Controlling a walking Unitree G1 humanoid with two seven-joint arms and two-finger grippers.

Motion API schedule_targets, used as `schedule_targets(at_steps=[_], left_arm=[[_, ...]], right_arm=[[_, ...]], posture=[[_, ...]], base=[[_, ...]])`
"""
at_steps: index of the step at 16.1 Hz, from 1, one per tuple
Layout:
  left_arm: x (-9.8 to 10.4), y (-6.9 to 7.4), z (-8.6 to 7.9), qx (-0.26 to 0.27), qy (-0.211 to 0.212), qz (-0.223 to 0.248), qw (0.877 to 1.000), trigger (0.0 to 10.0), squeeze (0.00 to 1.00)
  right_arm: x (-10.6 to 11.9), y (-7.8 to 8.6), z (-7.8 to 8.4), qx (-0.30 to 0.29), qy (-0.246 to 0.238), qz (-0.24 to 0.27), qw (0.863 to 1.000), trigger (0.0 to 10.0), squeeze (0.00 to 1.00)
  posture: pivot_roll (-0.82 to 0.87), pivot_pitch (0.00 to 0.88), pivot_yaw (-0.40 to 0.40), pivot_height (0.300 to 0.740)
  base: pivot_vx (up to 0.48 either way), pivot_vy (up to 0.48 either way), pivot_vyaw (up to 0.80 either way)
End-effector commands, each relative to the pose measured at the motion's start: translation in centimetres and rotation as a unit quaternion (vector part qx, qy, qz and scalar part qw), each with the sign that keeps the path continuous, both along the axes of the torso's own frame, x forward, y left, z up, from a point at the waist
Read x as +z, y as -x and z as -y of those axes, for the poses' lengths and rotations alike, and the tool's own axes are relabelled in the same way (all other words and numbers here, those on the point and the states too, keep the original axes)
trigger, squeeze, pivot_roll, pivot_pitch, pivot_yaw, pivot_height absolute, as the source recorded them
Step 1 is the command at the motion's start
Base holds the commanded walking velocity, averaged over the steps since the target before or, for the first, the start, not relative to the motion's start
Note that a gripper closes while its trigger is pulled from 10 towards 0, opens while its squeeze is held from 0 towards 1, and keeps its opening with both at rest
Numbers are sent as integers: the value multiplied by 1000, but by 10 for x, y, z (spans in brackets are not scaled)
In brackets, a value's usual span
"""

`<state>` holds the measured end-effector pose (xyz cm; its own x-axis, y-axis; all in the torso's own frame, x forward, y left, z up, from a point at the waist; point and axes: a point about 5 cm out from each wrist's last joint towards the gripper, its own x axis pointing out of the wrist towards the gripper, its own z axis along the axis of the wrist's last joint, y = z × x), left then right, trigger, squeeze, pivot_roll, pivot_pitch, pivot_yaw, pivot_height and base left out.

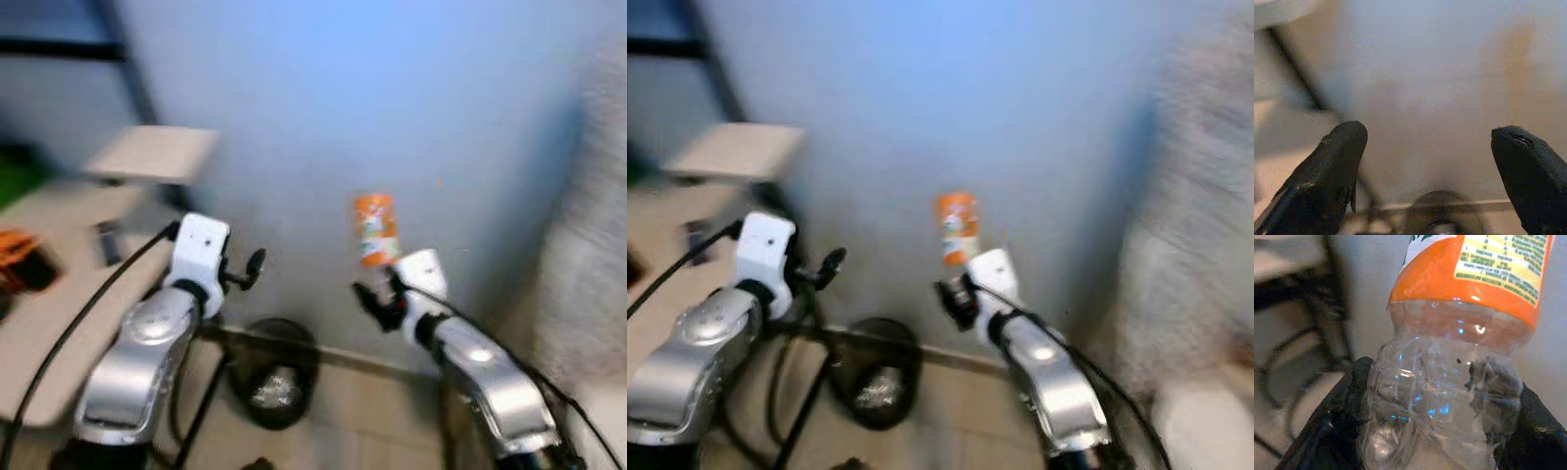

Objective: Clean up the room

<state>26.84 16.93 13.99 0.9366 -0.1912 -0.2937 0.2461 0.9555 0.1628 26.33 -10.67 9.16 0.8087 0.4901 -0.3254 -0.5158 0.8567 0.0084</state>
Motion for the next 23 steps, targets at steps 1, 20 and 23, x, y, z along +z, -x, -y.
schedule_targets(at_steps=[1,20,23], left_arm=[[1,-1,3,-7,3,0,1000,10000,0],[-34,39,16,-312,-48,-155,936,10000,0],[-38,37,11,-330,-58,-201,920,10000,0]], right_arm=[[1,0,5,1,0,1,1000,10000,0],[-97,-19,-4,77,235,-162,955,10000,0],[-102,-25,-6,37,261,-172,949,10000,0]], posture=[[77,0,42,740],[125,0,-5,740],[129,0,-4,740]], base=[[409,0,800],[122,0,168],[0,0,0]])
